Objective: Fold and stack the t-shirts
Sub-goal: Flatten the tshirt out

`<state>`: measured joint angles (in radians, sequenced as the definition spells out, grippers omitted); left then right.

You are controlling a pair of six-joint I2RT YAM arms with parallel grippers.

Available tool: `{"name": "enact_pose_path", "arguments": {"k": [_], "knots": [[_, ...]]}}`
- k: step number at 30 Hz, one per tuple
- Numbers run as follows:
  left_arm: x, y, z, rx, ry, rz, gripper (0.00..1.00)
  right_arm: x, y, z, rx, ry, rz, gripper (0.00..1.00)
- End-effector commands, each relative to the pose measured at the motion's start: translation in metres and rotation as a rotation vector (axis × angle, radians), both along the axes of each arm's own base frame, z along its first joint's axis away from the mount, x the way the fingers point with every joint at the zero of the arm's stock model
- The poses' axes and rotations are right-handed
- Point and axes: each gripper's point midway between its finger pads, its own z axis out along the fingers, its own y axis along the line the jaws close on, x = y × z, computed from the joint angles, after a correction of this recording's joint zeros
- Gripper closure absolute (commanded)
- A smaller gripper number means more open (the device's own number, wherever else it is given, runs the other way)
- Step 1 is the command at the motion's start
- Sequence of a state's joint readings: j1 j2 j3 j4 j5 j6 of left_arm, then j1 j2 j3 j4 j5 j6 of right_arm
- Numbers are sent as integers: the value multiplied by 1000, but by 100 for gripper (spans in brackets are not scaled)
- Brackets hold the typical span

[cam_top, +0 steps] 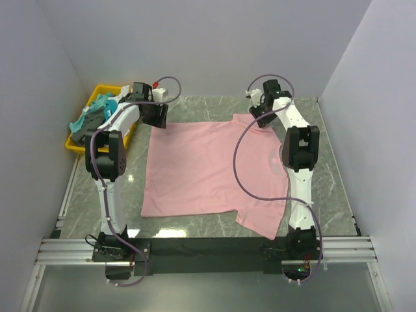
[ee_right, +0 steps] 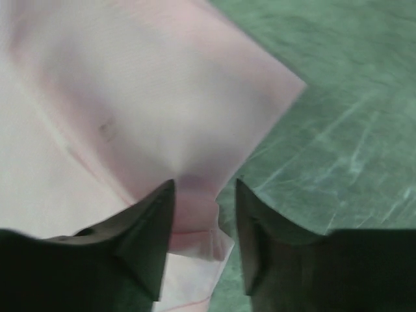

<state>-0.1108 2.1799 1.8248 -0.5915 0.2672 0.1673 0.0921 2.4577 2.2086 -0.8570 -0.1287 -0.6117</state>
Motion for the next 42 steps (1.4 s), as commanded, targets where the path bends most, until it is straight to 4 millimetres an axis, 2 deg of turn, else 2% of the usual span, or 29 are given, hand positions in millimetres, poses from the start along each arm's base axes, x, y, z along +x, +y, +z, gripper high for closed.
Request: {"name": "enact_pose_path", "arguments": {"k": [1,3,5,7,8,9,13,14,15,19,22,25,27,30,31,32,34,38,40,42], "knots": [[9,-7,6,-28,-18,-11,40,33,-16,47,30,-182,-204,48],[9,-6,7,-28,-19,-7,40,42,-15,56,56,-205,-252,48],[7,-7,6,-28,-16,-11,40,42,-8,63,123,-191,-310,51],[6,-8,5,-32,-11,-12,40,47,-4,79,225,-218,-375,51],[5,-8,4,-32,-7,-12,40,52,-1,78,261,-239,-388,51],[4,-7,4,-34,-5,-10,40,55,2,90,313,-266,-426,49],[1,-7,1,-38,15,-4,40,69,21,91,443,-267,-455,43],[0,-7,2,-39,15,-5,40,76,21,98,460,-287,-467,43],[-1,-7,2,-40,17,-4,40,80,21,85,464,-272,-509,43],[-5,-6,2,-36,26,-2,40,90,17,74,476,-283,-569,38],[-8,-6,-4,-38,40,6,40,96,-2,68,424,-330,-654,36],[-7,-6,-6,-35,45,9,40,92,7,61,424,-296,-592,37],[-6,-6,-6,-33,43,7,40,89,9,47,392,-276,-554,37],[-2,-5,-4,-26,35,9,40,88,5,31,363,-256,-556,40],[-2,-5,-4,-26,35,8,40,89,5,35,361,-255,-555,40],[-3,-5,-5,-24,36,8,40,88,4,26,351,-238,-559,40],[-4,-5,-6,-24,41,10,40,90,-3,24,309,-257,-565,40],[-5,-4,-7,-22,44,11,40,74,1,5,283,-175,-540,36],[-6,-4,-7,-22,43,15,40,63,1,-8,263,-118,-533,50],[-6,-4,-7,-20,41,14,40,63,0,-9,263,-113,-532,54]]}}
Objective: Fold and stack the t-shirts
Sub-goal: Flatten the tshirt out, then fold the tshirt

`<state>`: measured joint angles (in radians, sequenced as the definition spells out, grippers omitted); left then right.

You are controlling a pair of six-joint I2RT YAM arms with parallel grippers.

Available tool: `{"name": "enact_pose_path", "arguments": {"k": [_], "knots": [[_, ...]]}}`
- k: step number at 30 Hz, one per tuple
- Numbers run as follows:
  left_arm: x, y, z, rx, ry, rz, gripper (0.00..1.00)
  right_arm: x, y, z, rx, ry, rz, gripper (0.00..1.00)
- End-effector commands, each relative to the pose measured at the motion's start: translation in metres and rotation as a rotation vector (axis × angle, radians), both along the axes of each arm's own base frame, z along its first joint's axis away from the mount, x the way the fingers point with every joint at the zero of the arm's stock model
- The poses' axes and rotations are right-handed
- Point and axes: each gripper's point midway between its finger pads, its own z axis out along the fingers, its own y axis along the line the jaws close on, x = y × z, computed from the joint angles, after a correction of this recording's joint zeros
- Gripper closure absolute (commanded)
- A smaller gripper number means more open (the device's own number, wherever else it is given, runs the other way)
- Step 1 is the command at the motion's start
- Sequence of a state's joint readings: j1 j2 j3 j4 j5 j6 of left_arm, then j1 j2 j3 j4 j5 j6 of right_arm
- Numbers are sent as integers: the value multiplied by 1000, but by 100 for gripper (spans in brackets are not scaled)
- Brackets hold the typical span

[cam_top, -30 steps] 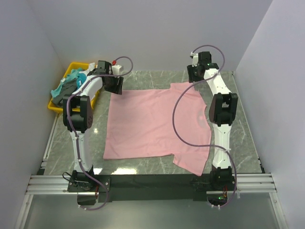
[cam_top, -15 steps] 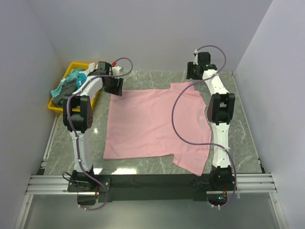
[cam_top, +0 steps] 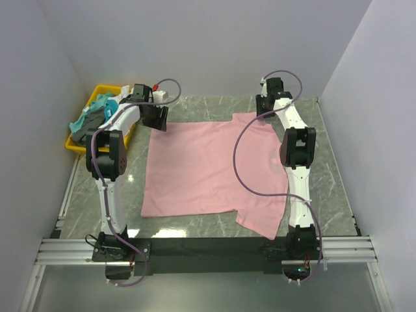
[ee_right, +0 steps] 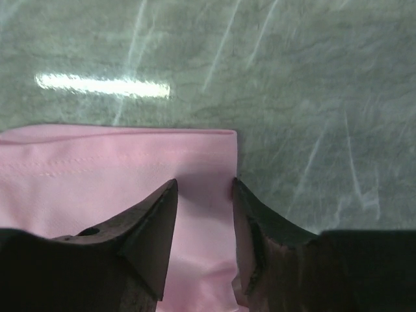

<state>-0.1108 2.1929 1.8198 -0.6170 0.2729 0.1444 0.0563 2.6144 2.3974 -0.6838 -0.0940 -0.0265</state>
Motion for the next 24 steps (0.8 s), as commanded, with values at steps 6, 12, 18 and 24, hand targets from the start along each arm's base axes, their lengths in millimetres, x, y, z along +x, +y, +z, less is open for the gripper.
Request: {"name": "enact_pose_path", "arguments": {"k": [6,12,18,24], "knots": [[8,-2,5,-1,-18,4,40,-11,8,-12,-43,63,73,68],[26,-5,16,-19,-54,3,40,-11,10,-10,-86,54,98,100],[46,1,20,-12,-96,42,42,7,5,30,-144,-104,117,100],[61,12,19,14,-131,77,44,25,6,77,-139,-237,116,100]]}}
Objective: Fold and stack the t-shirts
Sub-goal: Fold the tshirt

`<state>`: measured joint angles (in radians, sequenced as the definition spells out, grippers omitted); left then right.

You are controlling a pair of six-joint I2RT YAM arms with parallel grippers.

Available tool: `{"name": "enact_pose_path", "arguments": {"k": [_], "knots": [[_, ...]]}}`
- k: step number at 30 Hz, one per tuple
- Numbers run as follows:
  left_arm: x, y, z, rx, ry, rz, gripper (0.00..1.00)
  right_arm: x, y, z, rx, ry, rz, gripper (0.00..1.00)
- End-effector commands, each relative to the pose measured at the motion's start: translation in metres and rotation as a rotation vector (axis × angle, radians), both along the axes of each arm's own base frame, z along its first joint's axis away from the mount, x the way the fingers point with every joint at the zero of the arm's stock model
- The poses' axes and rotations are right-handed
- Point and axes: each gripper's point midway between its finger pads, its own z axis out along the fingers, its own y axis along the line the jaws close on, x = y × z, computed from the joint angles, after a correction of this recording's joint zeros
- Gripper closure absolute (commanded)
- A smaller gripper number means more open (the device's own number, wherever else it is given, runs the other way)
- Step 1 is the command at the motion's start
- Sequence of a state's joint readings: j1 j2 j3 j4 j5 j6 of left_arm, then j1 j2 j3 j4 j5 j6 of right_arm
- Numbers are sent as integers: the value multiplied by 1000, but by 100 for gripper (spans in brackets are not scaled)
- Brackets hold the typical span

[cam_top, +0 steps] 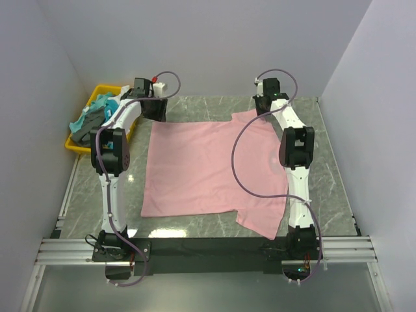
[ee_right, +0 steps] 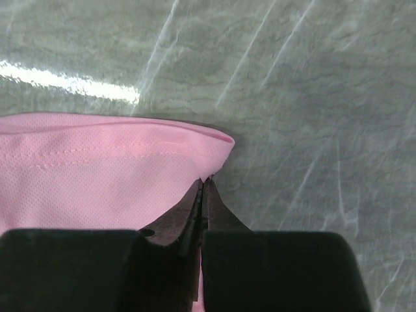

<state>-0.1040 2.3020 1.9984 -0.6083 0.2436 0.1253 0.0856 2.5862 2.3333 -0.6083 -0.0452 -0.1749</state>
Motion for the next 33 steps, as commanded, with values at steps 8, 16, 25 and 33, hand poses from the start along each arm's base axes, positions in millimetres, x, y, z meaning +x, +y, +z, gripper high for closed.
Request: {"name": "enact_pose_path", "arguments": {"k": [8,16,25,33], "knots": [[25,27,0,62,-69,51,47,24,12,112,50,-263,36,100],[32,29,-15,55,-55,31,48,21,18,129,60,-286,74,100],[39,24,-15,19,-81,11,48,18,26,129,51,-278,125,100],[40,18,-22,-2,-74,-17,51,20,27,129,41,-284,132,100]]}}
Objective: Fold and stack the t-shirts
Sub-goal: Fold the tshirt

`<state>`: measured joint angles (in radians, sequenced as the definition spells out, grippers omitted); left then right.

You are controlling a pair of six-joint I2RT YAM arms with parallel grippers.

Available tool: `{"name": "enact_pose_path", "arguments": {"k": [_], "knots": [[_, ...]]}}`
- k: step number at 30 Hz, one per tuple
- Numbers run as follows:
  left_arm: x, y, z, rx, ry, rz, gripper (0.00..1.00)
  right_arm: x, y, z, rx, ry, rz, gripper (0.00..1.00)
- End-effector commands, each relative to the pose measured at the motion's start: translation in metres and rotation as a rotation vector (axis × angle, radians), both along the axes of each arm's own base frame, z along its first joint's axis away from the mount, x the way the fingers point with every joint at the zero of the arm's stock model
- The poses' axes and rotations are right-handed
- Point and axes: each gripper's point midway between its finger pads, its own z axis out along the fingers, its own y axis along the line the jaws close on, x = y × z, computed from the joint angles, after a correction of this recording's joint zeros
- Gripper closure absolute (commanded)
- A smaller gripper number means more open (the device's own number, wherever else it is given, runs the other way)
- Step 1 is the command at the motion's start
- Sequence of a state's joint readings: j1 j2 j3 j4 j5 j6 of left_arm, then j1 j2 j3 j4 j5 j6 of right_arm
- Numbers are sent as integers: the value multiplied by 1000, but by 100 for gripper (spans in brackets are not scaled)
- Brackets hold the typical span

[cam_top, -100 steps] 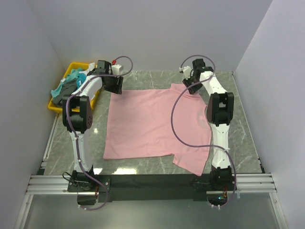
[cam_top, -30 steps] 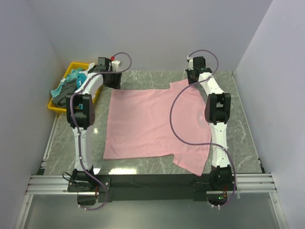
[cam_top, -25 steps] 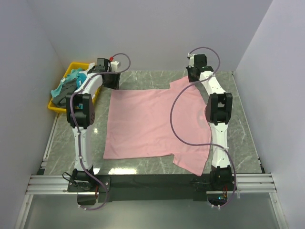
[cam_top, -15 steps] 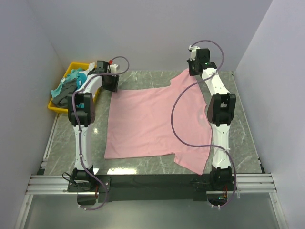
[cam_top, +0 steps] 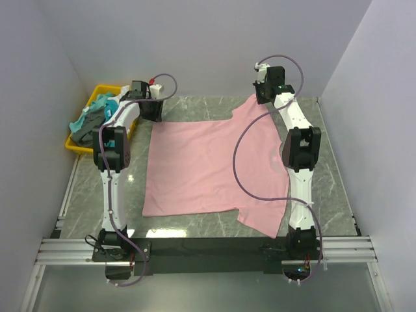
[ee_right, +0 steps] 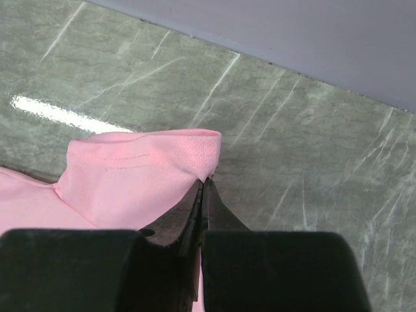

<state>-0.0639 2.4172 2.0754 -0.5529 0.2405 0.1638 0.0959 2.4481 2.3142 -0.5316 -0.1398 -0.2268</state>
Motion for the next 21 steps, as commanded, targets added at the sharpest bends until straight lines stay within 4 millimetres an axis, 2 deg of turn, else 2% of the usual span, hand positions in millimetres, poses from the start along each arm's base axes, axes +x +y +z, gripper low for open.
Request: {"name": "enact_pose_path", "arguments": {"k": [1,10,15,17,20,21], "knots": [[12,-5,7,-26,-43,-35,53,4,5,40,-4,-90,17,100],[6,-6,-4,-22,-8,-63,59,4,3,44,-15,-98,17,100],[7,-6,4,-31,-26,-67,76,5,2,47,-17,-105,17,100],[8,-4,6,-36,-34,-59,87,5,2,49,-20,-110,17,100],[9,-2,17,-51,-56,-55,96,6,2,58,-20,-129,17,100],[11,-3,28,-53,-81,-56,98,5,2,62,-19,-136,17,100]]}}
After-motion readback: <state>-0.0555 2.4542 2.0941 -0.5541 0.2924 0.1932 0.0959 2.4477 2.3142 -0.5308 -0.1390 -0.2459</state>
